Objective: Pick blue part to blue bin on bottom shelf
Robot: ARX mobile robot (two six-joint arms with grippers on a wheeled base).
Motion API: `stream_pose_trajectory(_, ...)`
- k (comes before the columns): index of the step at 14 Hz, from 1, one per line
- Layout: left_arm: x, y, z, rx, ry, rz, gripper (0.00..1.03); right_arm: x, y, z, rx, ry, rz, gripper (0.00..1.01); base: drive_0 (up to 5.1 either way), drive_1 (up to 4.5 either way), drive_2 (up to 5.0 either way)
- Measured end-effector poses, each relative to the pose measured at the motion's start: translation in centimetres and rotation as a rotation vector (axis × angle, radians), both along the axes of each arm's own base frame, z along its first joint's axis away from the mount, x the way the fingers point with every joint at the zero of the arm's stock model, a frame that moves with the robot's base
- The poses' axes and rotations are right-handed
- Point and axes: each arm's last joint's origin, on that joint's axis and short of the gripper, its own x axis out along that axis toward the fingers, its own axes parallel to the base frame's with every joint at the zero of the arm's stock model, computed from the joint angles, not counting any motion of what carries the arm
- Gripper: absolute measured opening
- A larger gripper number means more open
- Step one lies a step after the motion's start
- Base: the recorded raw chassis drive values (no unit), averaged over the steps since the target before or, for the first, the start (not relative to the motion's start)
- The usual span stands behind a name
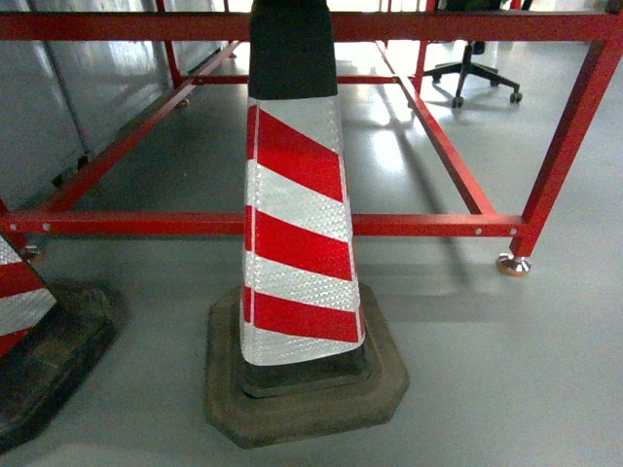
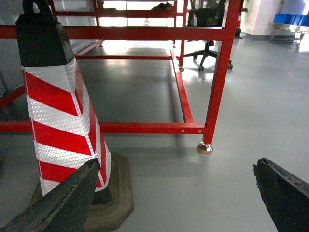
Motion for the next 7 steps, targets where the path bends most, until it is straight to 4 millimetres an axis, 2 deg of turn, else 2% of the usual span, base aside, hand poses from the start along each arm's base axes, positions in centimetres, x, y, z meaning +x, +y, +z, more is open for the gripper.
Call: stream_pose_trajectory(7,0.0,0.0,0.0,0.0,0.0,0.0,0.98,0.0,0.0,0.0,0.0,0.0,0.0,0.98,0.0,0.0,0.0)
